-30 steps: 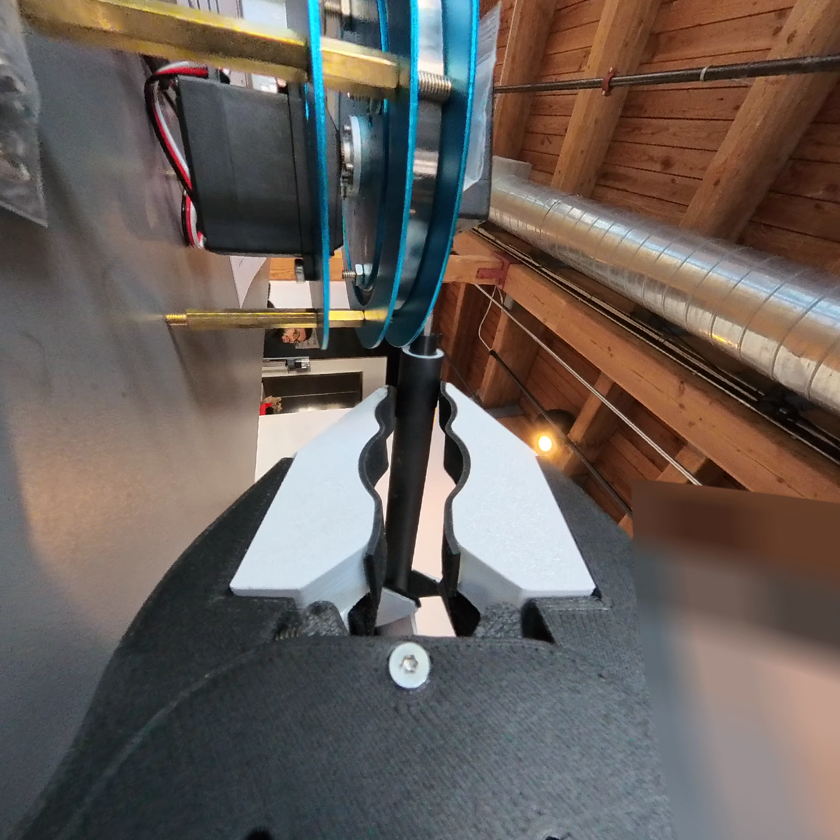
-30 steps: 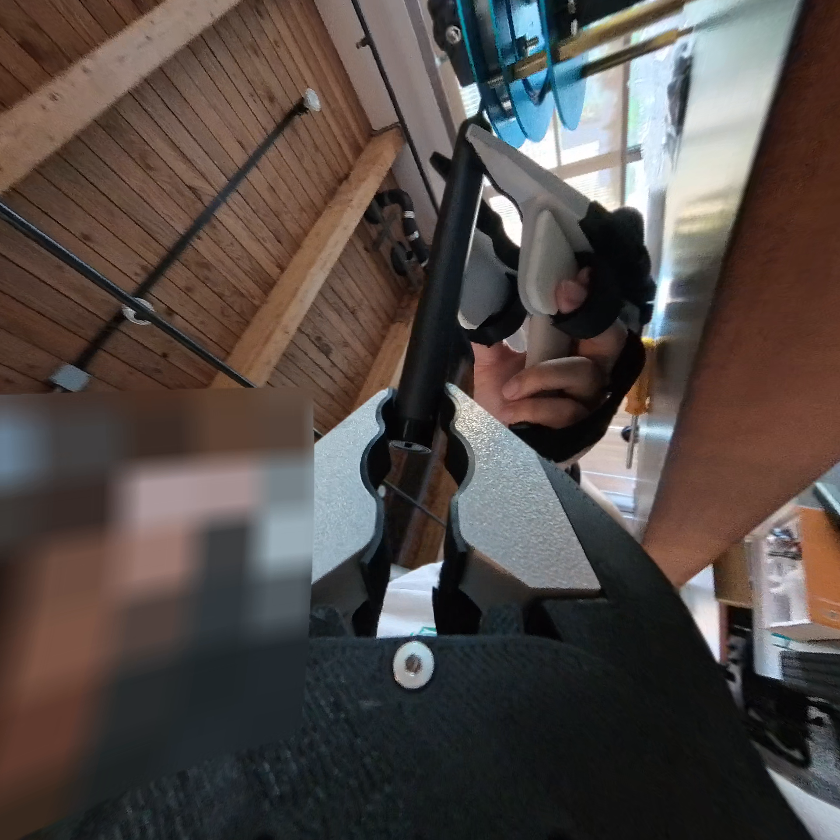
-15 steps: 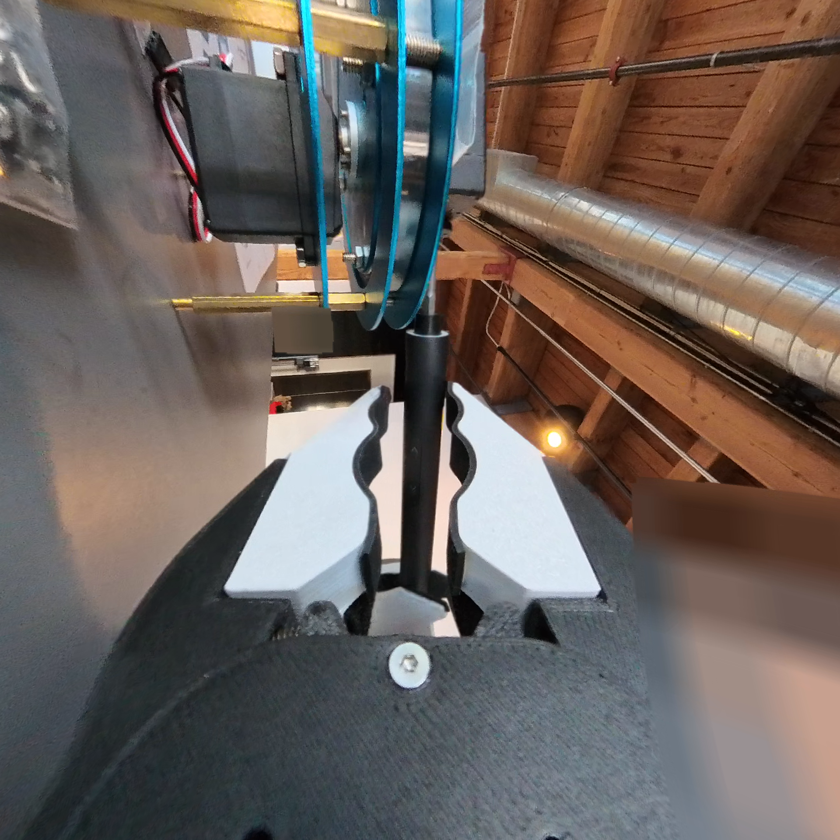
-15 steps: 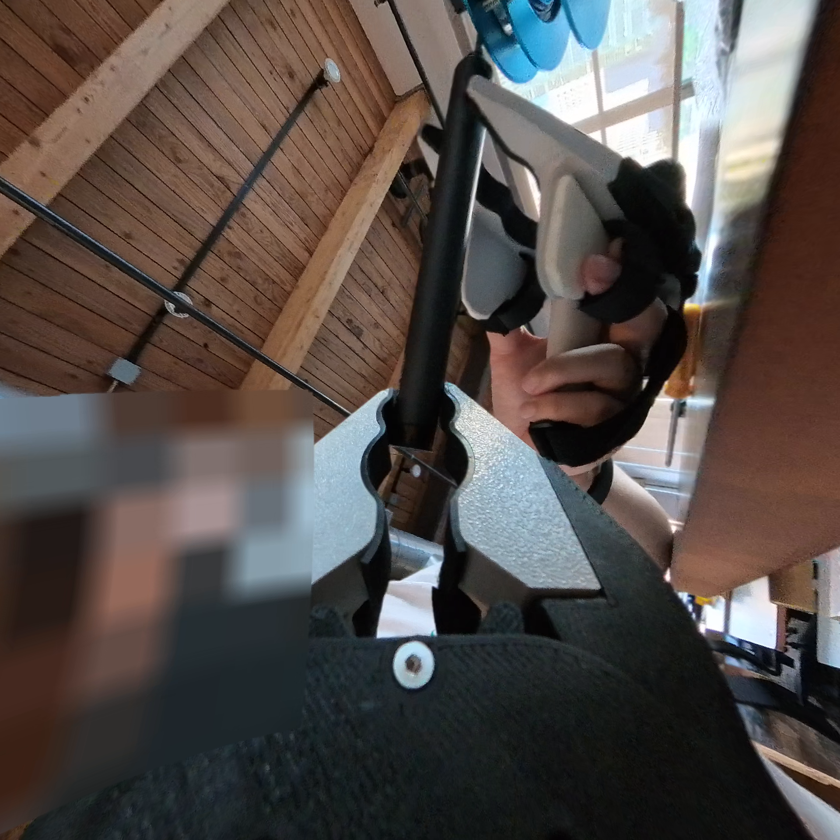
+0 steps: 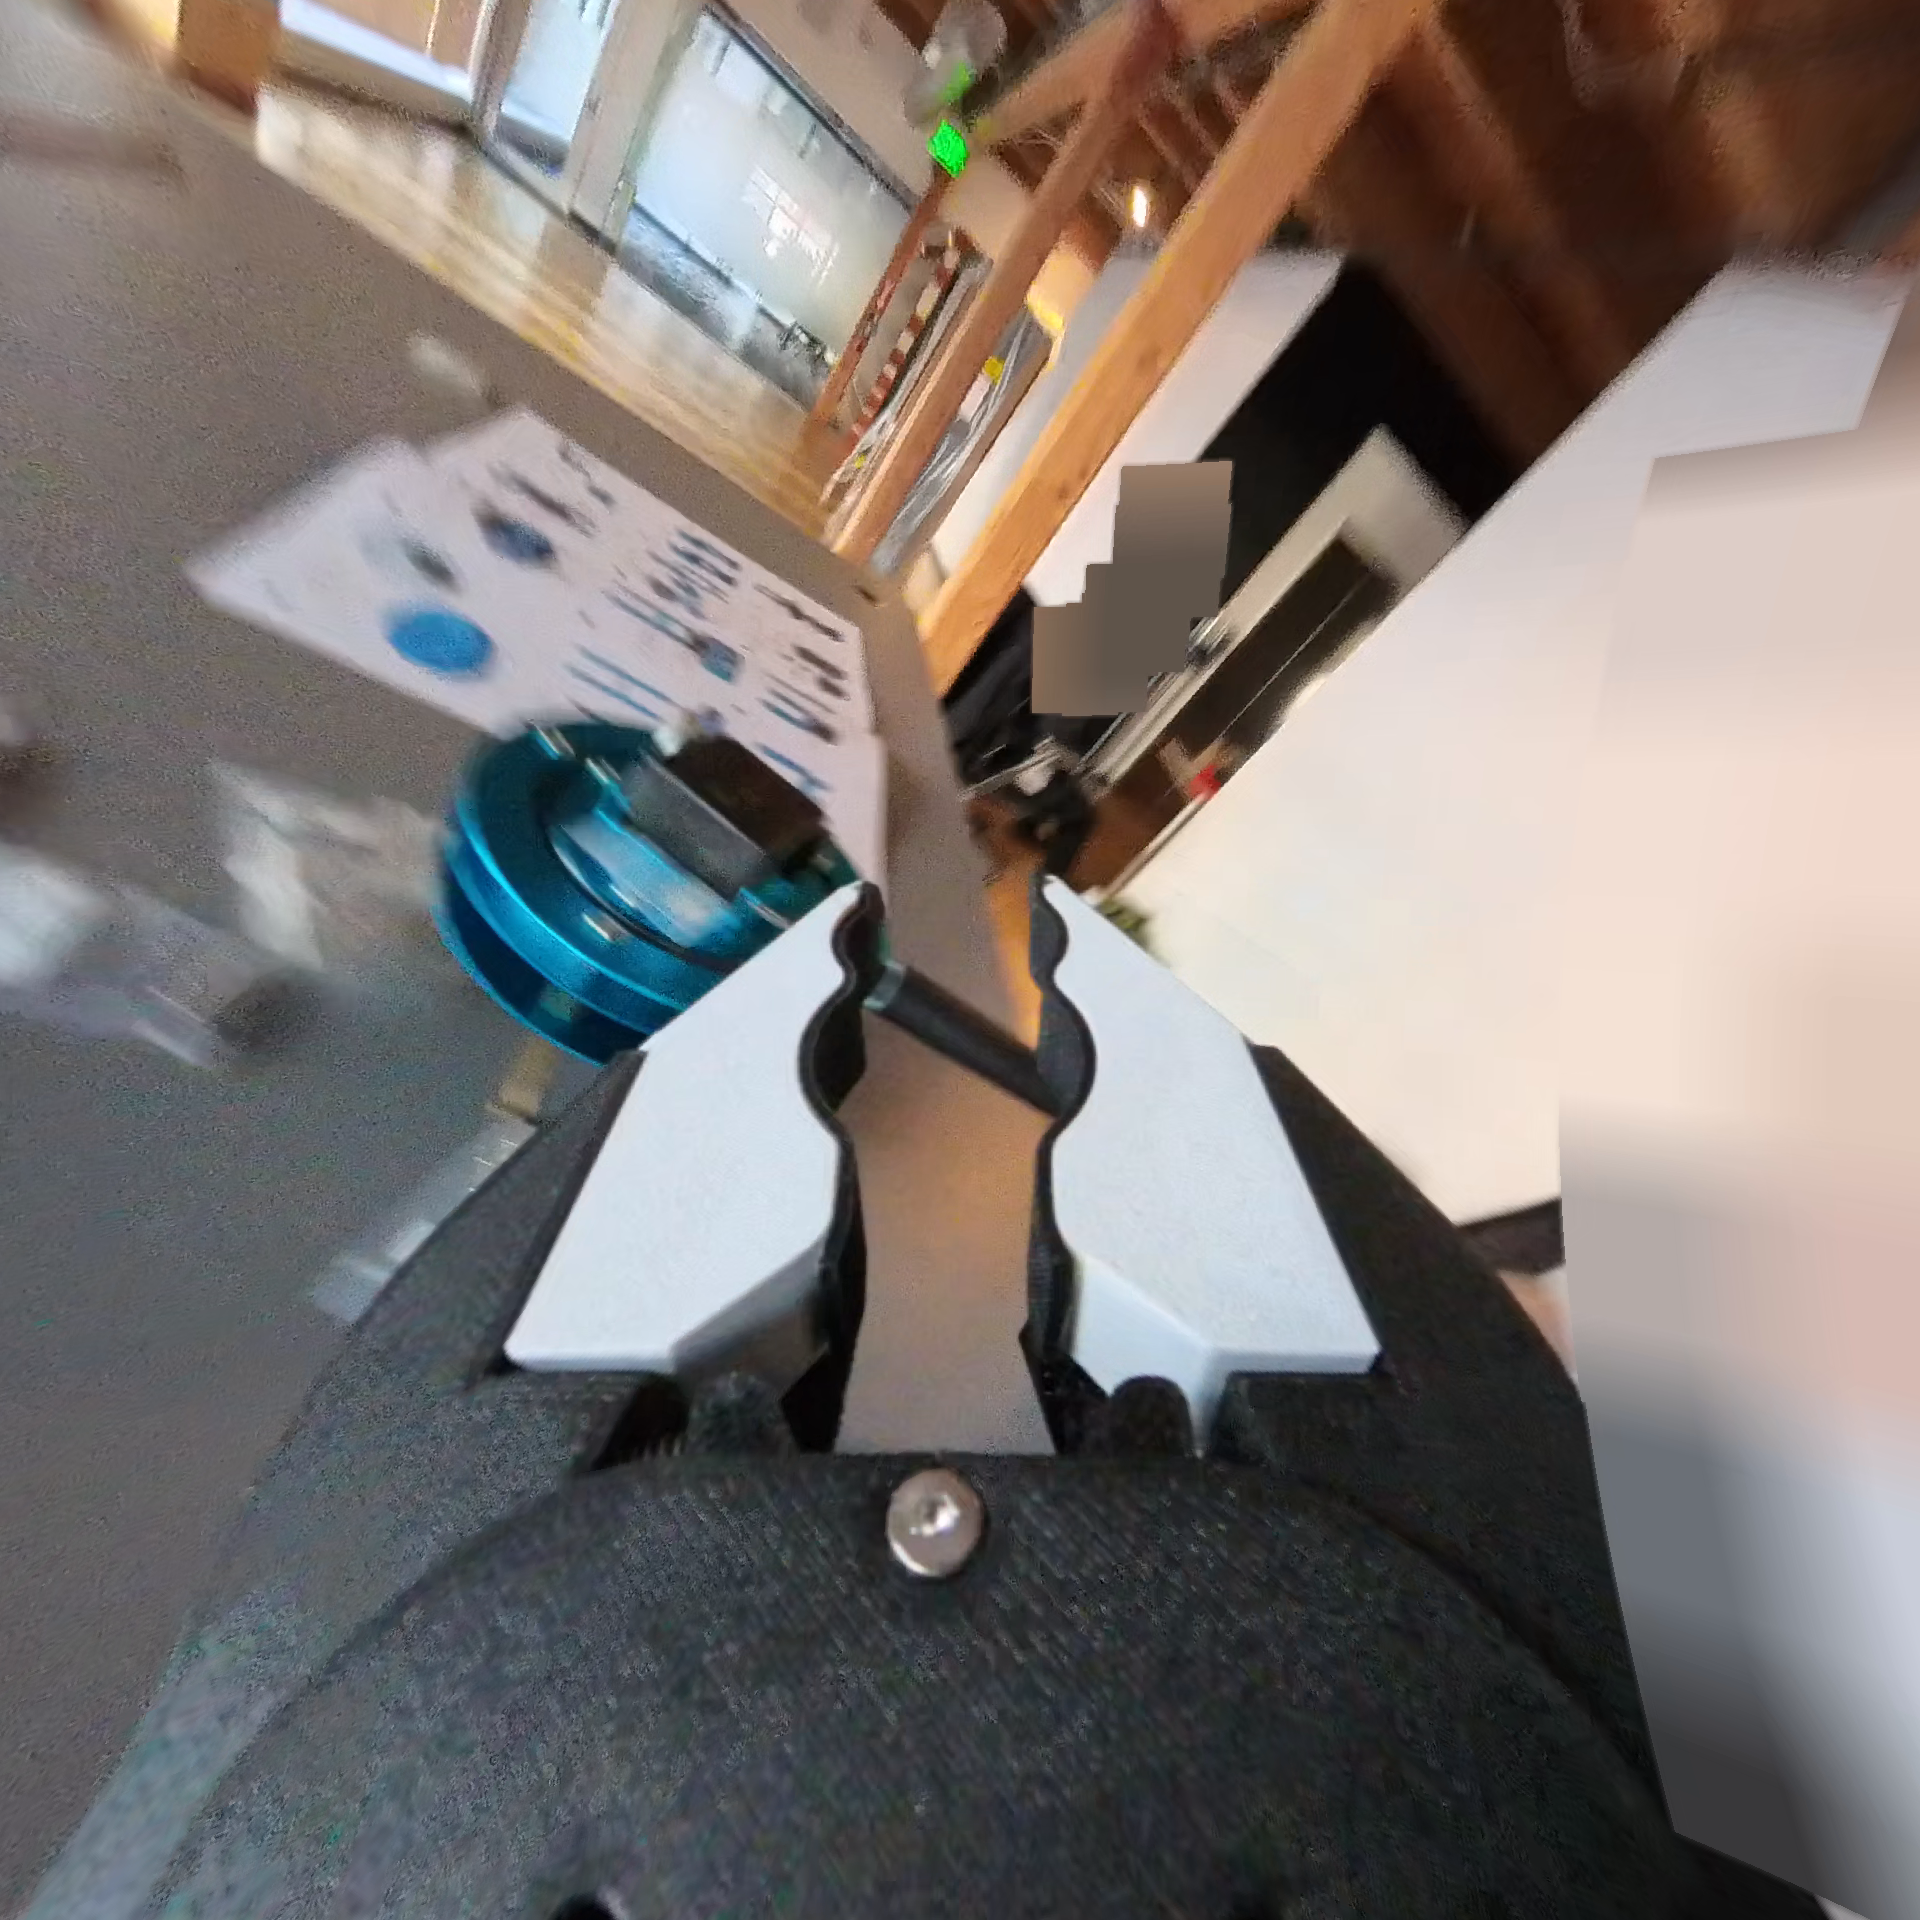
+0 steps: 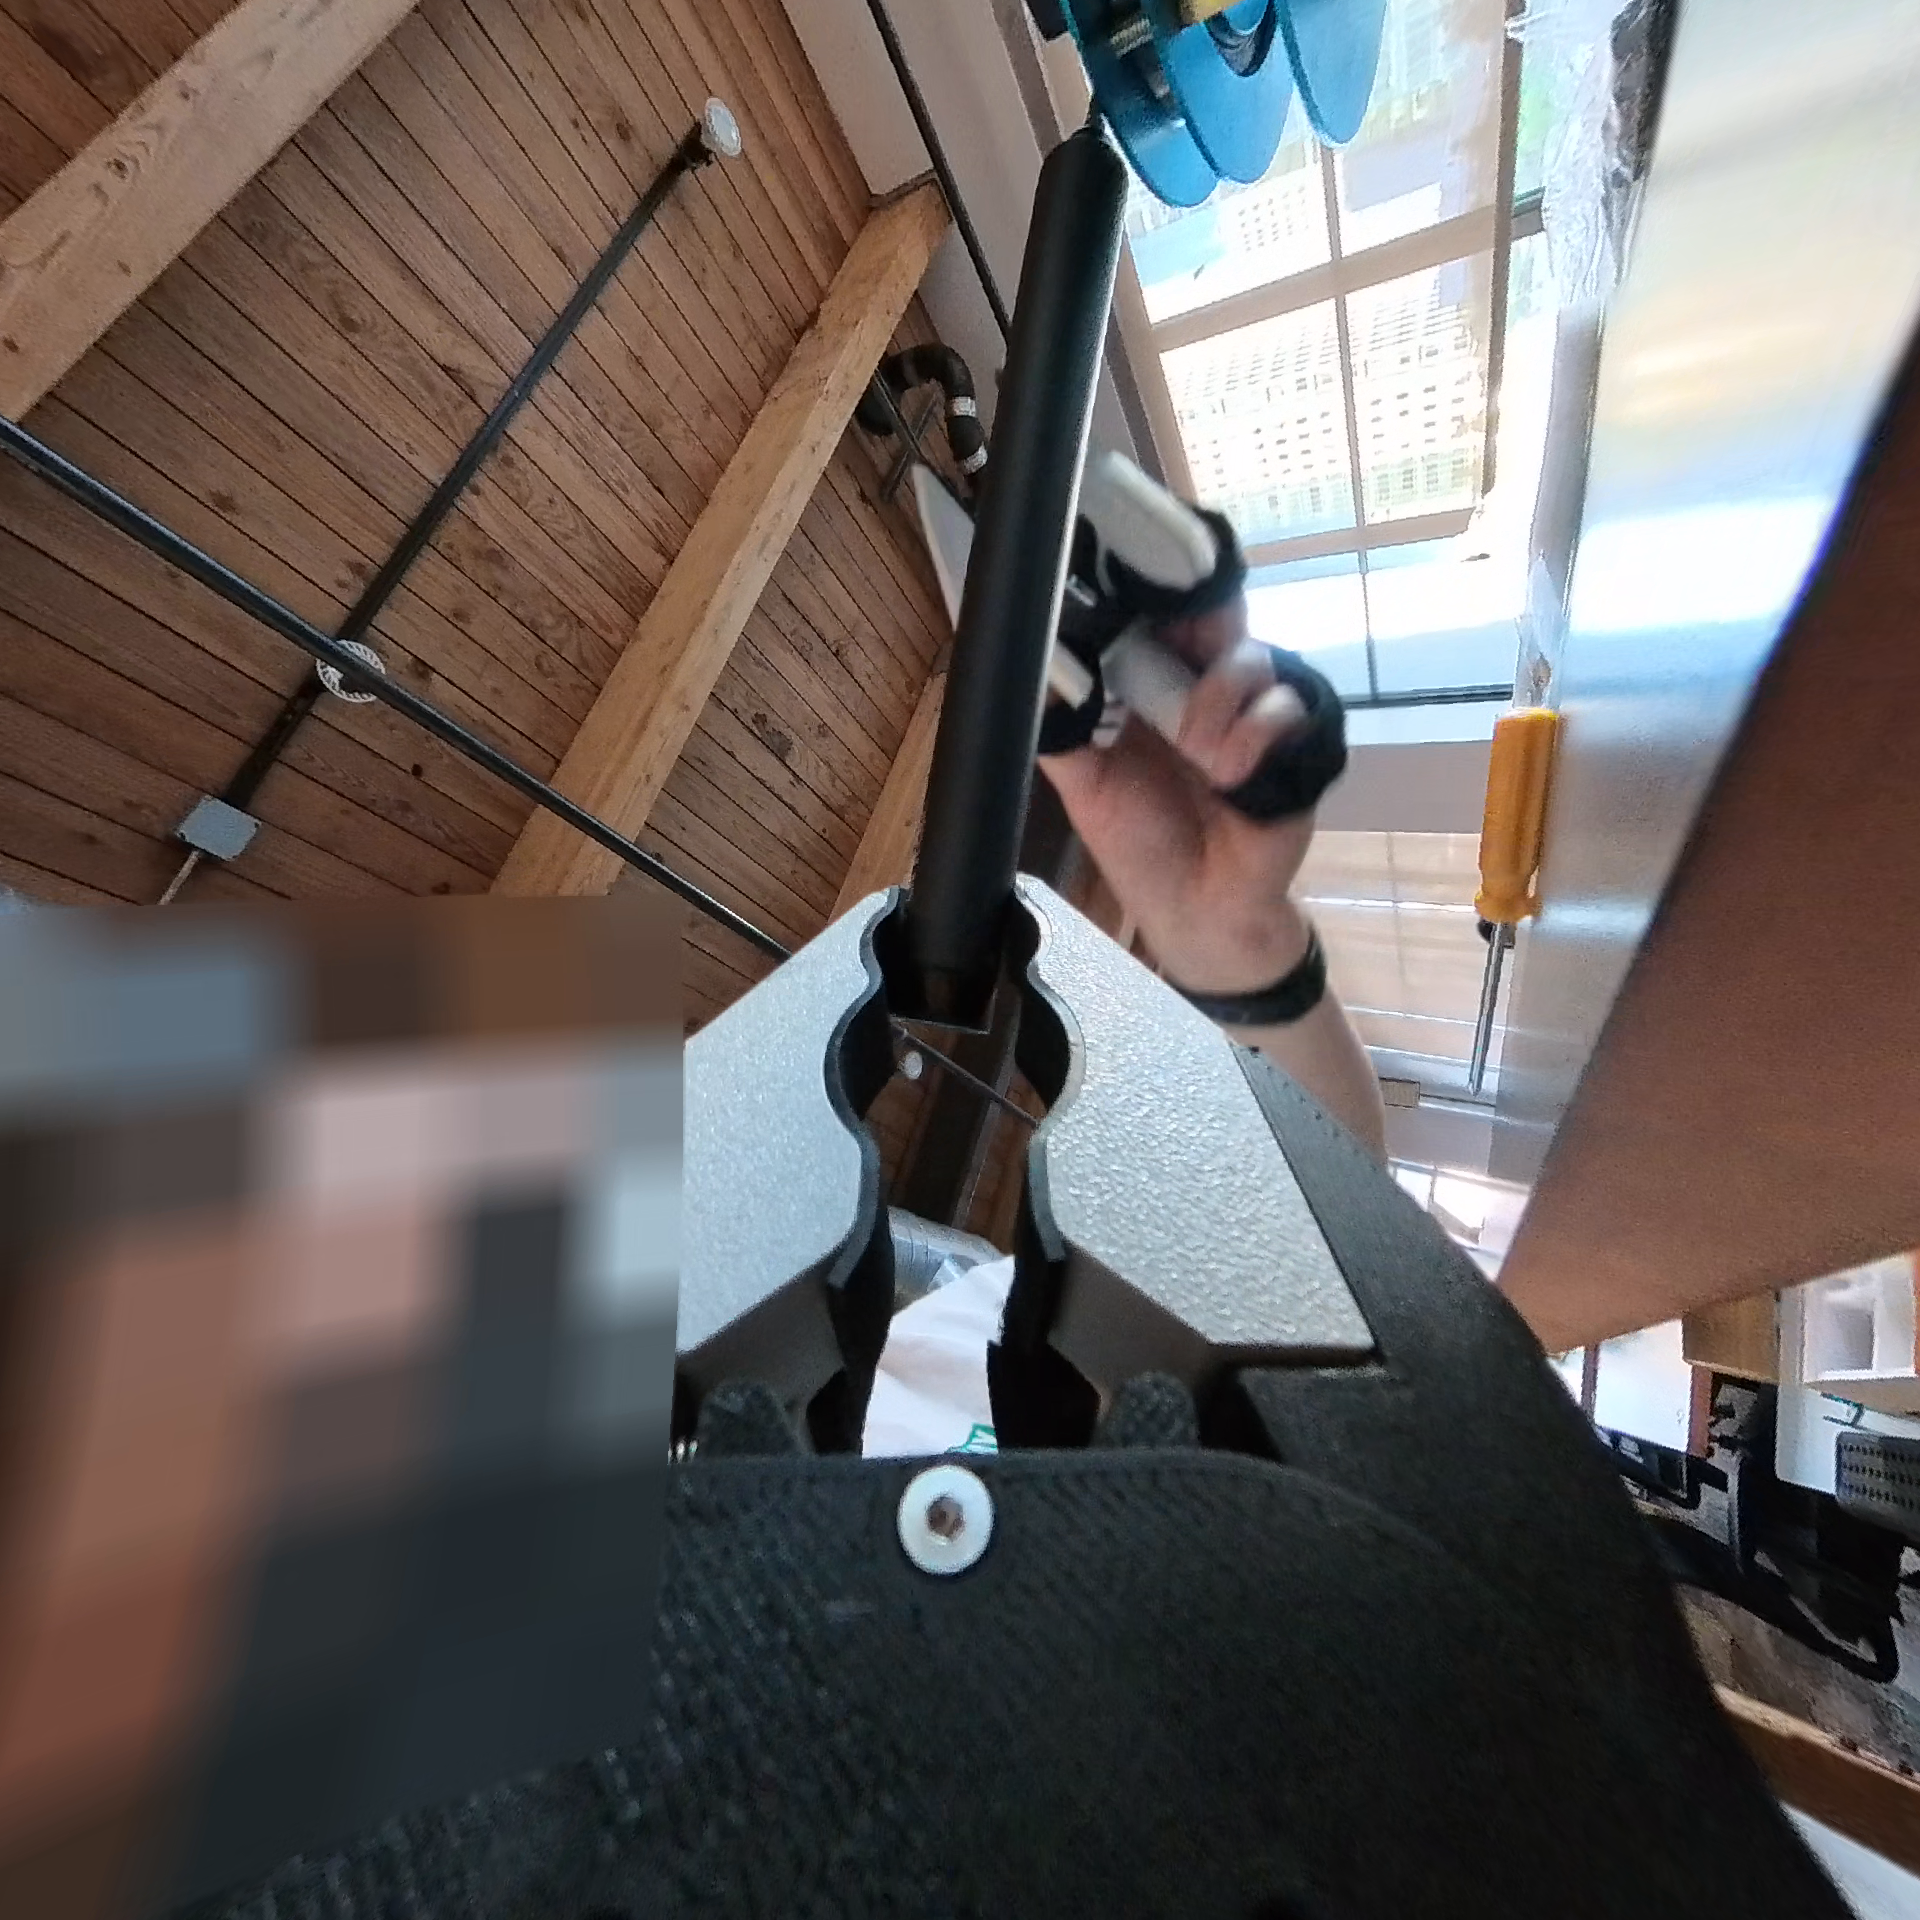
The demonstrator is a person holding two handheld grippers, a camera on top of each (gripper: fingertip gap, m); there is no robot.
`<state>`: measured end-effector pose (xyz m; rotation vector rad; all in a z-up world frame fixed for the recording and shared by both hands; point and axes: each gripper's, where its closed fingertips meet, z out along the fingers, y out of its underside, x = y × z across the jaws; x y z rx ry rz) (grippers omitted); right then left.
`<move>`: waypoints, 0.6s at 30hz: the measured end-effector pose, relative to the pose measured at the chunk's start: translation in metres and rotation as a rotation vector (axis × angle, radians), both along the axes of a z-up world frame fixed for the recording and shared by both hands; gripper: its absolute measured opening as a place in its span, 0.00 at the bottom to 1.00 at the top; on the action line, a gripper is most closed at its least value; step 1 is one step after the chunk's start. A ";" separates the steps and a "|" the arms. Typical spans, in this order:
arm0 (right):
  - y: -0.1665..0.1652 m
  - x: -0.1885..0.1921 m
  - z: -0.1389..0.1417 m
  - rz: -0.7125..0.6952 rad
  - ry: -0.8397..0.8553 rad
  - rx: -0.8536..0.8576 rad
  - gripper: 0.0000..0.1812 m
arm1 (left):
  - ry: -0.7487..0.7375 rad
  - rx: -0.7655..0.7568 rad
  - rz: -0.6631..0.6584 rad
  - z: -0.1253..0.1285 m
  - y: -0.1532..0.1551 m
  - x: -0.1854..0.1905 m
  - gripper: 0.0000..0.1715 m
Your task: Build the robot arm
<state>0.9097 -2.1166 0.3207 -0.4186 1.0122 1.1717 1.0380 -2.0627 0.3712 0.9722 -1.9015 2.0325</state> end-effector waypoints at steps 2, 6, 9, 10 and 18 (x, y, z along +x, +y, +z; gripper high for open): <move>0.001 0.000 0.000 0.003 0.000 -0.001 0.09 | -0.291 0.188 -0.083 0.001 0.004 0.013 0.19; 0.002 0.000 0.000 0.007 -0.003 -0.009 0.09 | -0.554 0.471 -0.208 -0.027 0.002 0.040 0.32; 0.001 0.000 0.000 0.002 -0.006 -0.014 0.09 | -0.552 0.498 -0.308 -0.035 -0.013 0.049 0.32; 0.001 0.000 0.000 -0.001 -0.005 -0.017 0.09 | -0.535 0.467 -0.333 -0.032 -0.018 0.052 0.32; 0.001 0.001 -0.002 -0.009 -0.001 -0.023 0.09 | -0.436 0.535 -0.438 -0.039 -0.045 0.061 0.37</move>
